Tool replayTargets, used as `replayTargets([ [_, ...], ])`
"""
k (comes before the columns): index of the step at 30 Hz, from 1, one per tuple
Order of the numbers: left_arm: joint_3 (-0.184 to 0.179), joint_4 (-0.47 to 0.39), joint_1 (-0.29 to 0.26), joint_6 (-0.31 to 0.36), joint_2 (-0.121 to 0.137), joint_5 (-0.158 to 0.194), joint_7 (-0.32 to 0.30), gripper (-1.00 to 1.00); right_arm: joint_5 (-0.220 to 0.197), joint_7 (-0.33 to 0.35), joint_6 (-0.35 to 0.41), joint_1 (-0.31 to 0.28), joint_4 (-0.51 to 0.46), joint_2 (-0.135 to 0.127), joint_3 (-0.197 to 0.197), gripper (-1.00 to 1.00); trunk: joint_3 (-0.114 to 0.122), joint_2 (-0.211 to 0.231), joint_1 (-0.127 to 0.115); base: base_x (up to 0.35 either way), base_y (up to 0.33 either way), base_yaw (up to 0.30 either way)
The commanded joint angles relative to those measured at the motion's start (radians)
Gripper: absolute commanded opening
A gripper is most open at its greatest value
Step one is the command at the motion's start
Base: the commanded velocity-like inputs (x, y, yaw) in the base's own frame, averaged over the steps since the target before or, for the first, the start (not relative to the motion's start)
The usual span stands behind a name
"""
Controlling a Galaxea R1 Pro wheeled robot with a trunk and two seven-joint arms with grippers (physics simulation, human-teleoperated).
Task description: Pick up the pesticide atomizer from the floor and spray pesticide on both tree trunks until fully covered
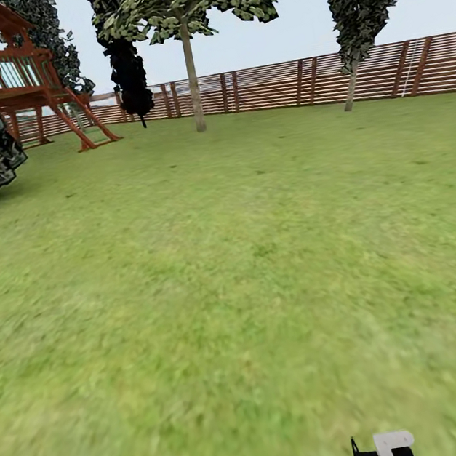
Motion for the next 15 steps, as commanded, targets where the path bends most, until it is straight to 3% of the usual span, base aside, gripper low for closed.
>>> replayTargets([
  [1,0.006,0.001,-0.001,-0.003,0.000,-0.002,-0.003,-1.00,-0.009,-0.002,-0.002,0.000,0.000,0.000,0.009,1.00,-0.001,0.000,0.000,0.339,0.000,0.000],
  [15,0.006,0.001,-0.001,-0.003,0.000,-0.002,-0.003,-1.00,-0.009,-0.002,-0.002,0.000,0.000,0.000,0.009,1.00,-0.001,0.000,0.000,0.339,0.000,0.000],
])
